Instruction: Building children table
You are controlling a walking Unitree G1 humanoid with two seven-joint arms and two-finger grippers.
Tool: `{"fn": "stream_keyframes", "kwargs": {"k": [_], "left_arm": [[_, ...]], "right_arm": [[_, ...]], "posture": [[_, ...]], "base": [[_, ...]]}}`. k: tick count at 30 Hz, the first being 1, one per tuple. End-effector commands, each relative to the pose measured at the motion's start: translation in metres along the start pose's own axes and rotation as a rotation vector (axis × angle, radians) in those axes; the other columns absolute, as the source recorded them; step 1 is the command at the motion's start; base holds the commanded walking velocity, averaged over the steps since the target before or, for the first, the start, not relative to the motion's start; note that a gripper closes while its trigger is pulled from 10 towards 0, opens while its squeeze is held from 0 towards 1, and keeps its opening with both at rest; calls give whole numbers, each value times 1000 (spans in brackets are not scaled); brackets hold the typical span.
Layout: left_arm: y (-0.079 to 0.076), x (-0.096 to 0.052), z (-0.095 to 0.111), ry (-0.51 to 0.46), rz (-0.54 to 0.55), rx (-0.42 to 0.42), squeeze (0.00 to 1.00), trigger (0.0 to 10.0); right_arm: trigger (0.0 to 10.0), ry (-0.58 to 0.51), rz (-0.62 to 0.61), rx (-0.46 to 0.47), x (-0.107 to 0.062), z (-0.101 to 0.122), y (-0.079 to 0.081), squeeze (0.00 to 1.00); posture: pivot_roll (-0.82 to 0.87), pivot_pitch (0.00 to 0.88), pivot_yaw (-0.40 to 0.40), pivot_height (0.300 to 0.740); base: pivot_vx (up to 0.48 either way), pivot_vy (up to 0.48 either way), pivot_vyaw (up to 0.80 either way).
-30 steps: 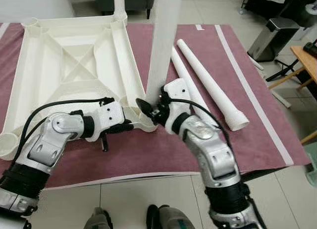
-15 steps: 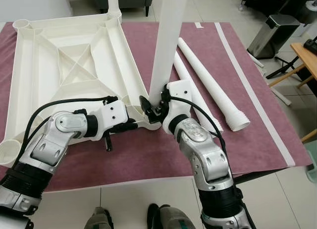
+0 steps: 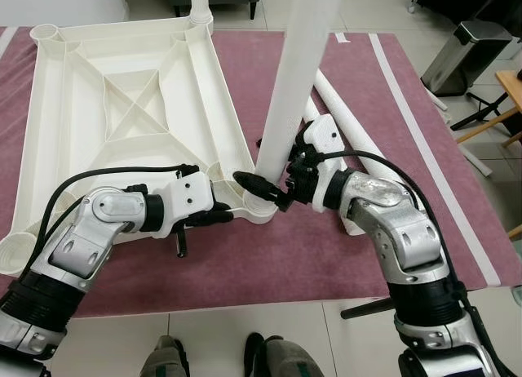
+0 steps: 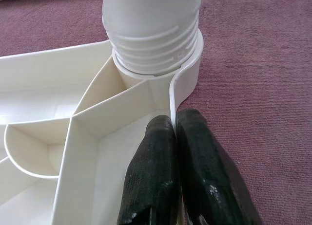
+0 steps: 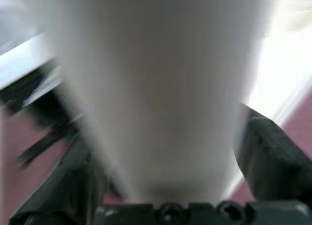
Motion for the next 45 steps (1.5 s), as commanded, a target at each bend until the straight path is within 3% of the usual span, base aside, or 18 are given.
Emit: {"fn": "stream_keyframes", "kwargs": {"k": [1, 9, 14, 21, 22, 23, 24, 30, 31, 33, 35, 36, 39, 42, 44, 45], "left_arm": [[-13, -5, 10, -45, -127, 55, 0, 0], [-17, -16, 10, -42, -149, 66, 0, 0], [-18, -23, 6, -28, -157, 62, 0, 0], [-21, -29, 3, -16, -182, 61, 0, 0], [-22, -30, 2, -11, -188, 61, 0, 0], [-22, -30, 2, -11, -188, 61, 0, 0], [-22, -31, 2, -7, -191, 60, 0, 0], [-23, -31, 1, -6, -193, 56, 0, 0], [-21, -29, 3, -17, -176, 48, 0, 0], [-21, -29, 3, -17, -176, 48, 0, 0], [-19, -27, 6, -38, -150, 37, 0, 0], [-19, -27, 6, -38, -150, 37, 0, 0], [-17, -23, 12, -73, -128, 24, 0, 0], [-17, -22, 13, -81, -126, 21, 0, 0], [-16, -18, 17, -102, -129, 16, 0, 0], [-16, -18, 17, -102, -129, 16, 0, 0]], "right_arm": [[10000, 20, 142, -1, -1, -4, 8, 0], [10000, 96, 246, -17, 2, -16, 0, 0], [10000, 123, 255, -29, 14, -23, -3, 0], [10000, 107, 276, -23, 37, -29, 7, 0], [7765, 99, 281, -20, 42, -29, 9, 0], [7765, 99, 281, -20, 42, -29, 9, 0], [0, 91, 287, -17, 45, -30, 11, 0], [0, 81, 292, -12, 47, -31, 11, 0], [0, 89, 213, 0, 48, -34, 8, 0], [0, 89, 213, 0, 48, -34, 8, 0], [0, 109, 46, 24, 49, -41, 1, 0], [0, 109, 46, 24, 49, -41, 1, 0], [0, 155, -298, 97, 51, -51, -5, 0], [0, 154, -364, 111, 53, -51, -4, 0], [0, 155, -531, 208, 62, -53, -2, 0], [0, 155, -531, 208, 62, -53, -2, 0]], "posture": [[84, 178, -20, 740], [95, 177, -34, 740], [94, 173, -43, 740], [104, 169, -58, 740], [107, 168, -60, 740], [107, 168, -60, 740], [109, 167, -63, 740], [111, 165, -65, 740], [113, 159, -72, 740], [113, 159, -72, 740], [115, 158, -74, 740], [115, 158, -74, 740], [108, 160, -74, 740], [104, 161, -71, 740], [97, 163, -65, 740], [97, 163, -65, 740]], "base": [[0, 0, 0], [0, 0, 0], [0, 0, 0], [0, 0, 0], [0, 0, 0], [0, 0, 0], [0, 0, 0], [0, 0, 0], [0, 0, 0], [0, 0, 0], [0, 0, 0], [0, 0, 0], [0, 0, 0], [0, 0, 0], [0, 0, 0], [0, 0, 0]]}}
Point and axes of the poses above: a point about 5 cm out from each wrist's last joint towards the gripper, its own x axis pointing out of the wrist towards the gripper, its own z axis along the axis of the wrist's last joint, y = z × x, the point moved 3 cm from there along x, pointing out of the wrist towards the gripper, and after that the axes turned 3 degrees about x, right-handed, at the moved point
